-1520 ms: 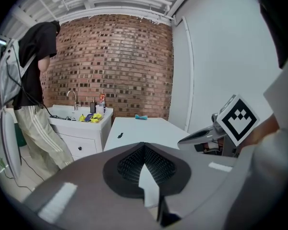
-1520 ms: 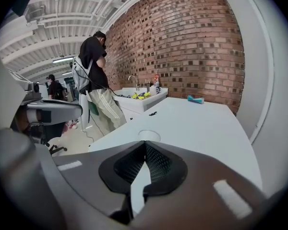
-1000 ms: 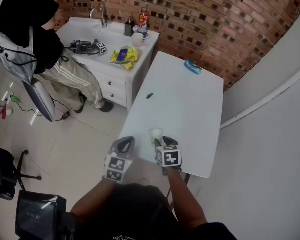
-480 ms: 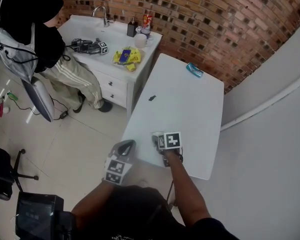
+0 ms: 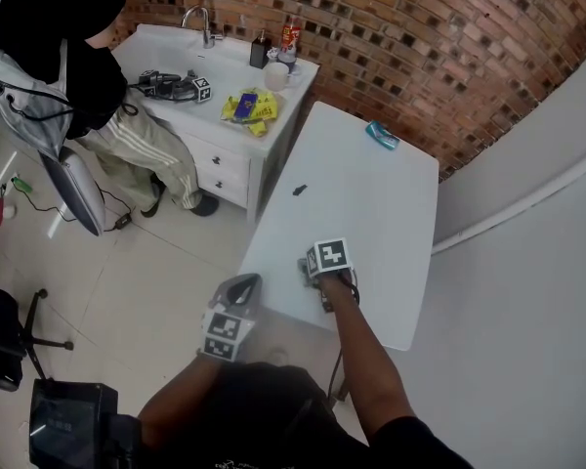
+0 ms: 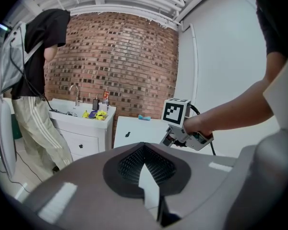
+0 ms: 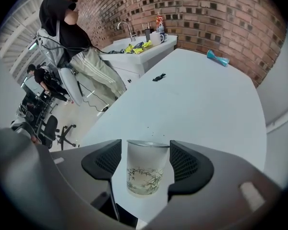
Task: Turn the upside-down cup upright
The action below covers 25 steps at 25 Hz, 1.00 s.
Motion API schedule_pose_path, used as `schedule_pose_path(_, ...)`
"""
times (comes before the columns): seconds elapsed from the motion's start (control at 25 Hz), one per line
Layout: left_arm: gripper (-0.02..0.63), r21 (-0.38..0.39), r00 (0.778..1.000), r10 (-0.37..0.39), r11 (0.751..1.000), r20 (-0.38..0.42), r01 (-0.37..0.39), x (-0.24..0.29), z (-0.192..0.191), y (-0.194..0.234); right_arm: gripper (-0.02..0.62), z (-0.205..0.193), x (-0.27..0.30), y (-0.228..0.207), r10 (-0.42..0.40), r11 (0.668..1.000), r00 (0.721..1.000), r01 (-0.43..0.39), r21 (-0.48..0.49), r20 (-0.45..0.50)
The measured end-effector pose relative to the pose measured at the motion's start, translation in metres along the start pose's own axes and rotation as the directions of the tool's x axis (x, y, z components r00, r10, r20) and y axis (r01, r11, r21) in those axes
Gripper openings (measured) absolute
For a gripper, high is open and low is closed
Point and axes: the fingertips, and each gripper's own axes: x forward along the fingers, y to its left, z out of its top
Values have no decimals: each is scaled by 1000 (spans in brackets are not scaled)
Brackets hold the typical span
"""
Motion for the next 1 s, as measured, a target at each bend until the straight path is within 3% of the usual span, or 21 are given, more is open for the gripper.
schedule_pose_path(0.32,-6,-16,1000,19,1000,-11,-19,-3,-7,9,327,-1,14,-7,40,999,995,-38,23,-86)
schedule_pose_path(0.52,-6,-23,1000,29,999,-8,-29,-4,-8,10,310,4,13,-7,44,999,995,-43,15,-84)
schedule_pose_path(0.72,-6,-28,1000,30,999,-5,-30,-4,-7,4,310,8,1,-10,42,999,999,-41,25,-13)
schedule_pose_path(1.0,-6,-35,1000,30,999,-3,-30,-1,-6,-1,311,13,-29,-22,-11,999,983,1,55,181)
